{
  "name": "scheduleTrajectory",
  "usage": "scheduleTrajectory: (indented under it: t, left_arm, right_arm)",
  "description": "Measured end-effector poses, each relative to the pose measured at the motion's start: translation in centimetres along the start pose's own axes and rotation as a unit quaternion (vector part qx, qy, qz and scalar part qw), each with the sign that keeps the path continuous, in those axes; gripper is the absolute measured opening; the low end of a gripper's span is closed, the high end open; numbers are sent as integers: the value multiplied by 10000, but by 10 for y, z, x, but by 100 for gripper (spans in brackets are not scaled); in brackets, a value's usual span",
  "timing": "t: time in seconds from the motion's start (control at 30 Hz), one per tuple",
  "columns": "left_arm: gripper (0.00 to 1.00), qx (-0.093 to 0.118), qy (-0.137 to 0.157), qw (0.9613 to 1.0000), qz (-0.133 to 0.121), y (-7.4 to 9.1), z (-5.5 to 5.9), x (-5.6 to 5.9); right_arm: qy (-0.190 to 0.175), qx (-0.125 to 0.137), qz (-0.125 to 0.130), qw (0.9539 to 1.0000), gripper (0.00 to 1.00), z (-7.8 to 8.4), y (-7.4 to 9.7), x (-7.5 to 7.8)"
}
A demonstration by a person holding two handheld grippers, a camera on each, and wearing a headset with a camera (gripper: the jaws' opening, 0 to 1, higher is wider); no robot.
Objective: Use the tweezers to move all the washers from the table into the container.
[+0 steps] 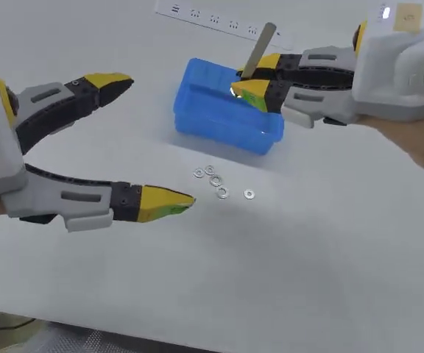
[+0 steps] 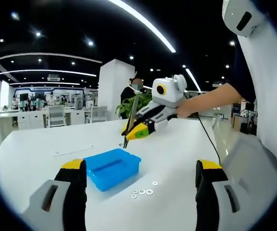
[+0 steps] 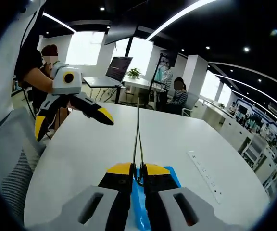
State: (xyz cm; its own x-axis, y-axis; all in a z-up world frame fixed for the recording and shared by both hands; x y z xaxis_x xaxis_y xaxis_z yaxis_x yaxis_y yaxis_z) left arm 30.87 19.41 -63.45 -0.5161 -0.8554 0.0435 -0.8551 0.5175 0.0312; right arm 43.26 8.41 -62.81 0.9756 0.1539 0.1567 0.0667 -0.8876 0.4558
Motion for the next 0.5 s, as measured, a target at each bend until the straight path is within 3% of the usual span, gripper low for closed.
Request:
scheduleTrajectory:
  t: [0.07,0.13,0.2,0.27,0.33,0.37,0.4,0.5]
  left_arm:
    - [99,300,319,9989,-143,-2,-6,-5]
    - [98,391,422,9983,-119,-2,-7,-7]
    - [98,349,390,9986,-43,-3,-5,-7]
    - [98,170,153,9997,94,-6,2,-4]
    - [98,66,-144,9997,205,-9,10,1]
    - [99,91,-464,9988,90,-11,12,1]
    - [99,112,-559,9983,131,-12,14,5]
    - [99,-144,-415,9982,418,-16,24,15]
  right_arm:
    - [-34,-25,57,10000,9,8,-3,10]
    - [-56,-11,73,10000,9,14,-6,18]
    - [-71,-18,70,9999,9,23,-10,27]
    - [-125,-49,63,9999,9,29,-14,31]
    - [-192,-104,45,9998,9,38,-18,35]
    - [-215,-142,36,9997,9,44,-21,38]
    - [-268,-159,23,9995,9,48,-22,40]
    - [-348,-213,11,9992,9,58,-27,43]
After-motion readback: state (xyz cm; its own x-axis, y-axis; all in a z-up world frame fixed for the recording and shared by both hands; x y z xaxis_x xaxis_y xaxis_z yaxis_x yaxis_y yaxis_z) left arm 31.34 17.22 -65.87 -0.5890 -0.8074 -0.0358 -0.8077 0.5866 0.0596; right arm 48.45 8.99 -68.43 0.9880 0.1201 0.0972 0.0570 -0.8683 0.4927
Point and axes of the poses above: the centre of the closed fingertips' face, and the gripper's own axes: y roughly backward along the fingers, x roughly to its right, z roughly out of its underside, the point moved 5 cm from there along y, roughly backward along the fingers, and after that the axes turned 12 degrees about -z, right-handed, at the moved point
